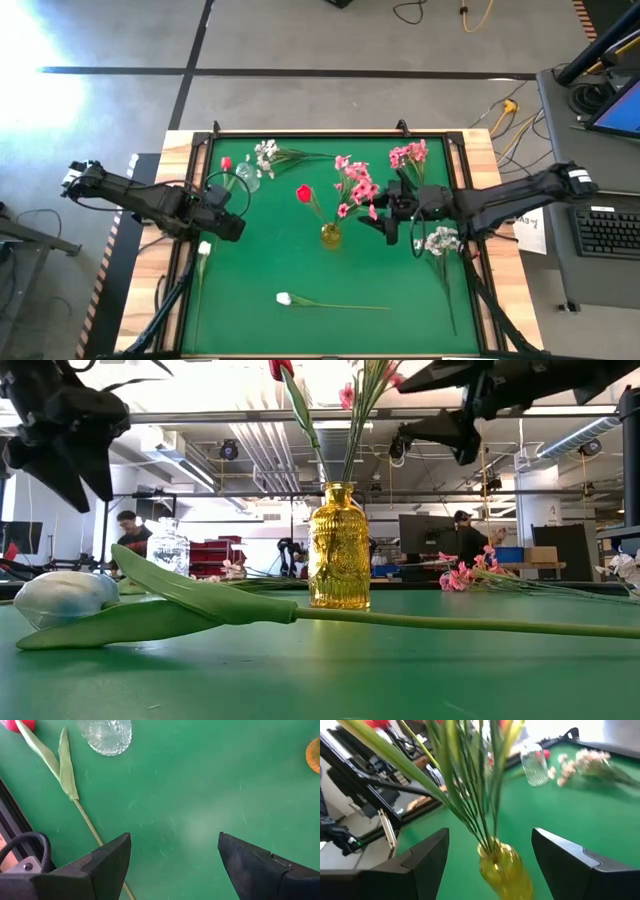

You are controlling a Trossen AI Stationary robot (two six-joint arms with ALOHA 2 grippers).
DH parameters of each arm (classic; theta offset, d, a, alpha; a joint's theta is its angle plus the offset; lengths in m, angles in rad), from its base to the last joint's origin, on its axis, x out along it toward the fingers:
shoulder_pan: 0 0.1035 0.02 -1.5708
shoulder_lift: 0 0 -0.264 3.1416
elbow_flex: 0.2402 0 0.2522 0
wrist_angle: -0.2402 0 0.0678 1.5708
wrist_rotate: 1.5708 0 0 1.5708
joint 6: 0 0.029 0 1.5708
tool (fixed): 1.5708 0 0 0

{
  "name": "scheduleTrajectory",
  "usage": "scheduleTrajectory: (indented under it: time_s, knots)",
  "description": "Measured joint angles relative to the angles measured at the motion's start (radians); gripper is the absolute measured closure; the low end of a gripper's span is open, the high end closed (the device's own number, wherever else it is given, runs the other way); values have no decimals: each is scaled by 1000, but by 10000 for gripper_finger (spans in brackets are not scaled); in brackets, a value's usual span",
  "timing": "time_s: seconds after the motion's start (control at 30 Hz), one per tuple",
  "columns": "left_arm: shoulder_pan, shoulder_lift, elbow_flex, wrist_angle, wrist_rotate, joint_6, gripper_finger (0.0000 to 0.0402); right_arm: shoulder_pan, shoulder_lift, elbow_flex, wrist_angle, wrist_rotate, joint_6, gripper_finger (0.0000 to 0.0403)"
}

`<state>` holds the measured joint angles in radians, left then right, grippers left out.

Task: Sort flowers into vase by color
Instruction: Put the bottom white flowers into the transparent vase

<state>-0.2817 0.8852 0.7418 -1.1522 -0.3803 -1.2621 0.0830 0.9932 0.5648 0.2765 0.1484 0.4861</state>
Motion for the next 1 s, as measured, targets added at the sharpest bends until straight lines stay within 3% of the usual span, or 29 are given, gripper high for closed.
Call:
scheduleTrajectory:
  time_s: [0.33, 0.6, 1.0]
  knots:
    - [0, 13, 0, 0, 26, -2, 116, 0, -24, 0, -256, 2, 162, 126]
    - [0, 34, 0, 4, 25, -2, 116, -13, -24, 0, -360, 11, 275, 138]
    - [0, 78, 0, 9, 22, 33, 116, -132, -24, 0, -532, 11, 407, 161]
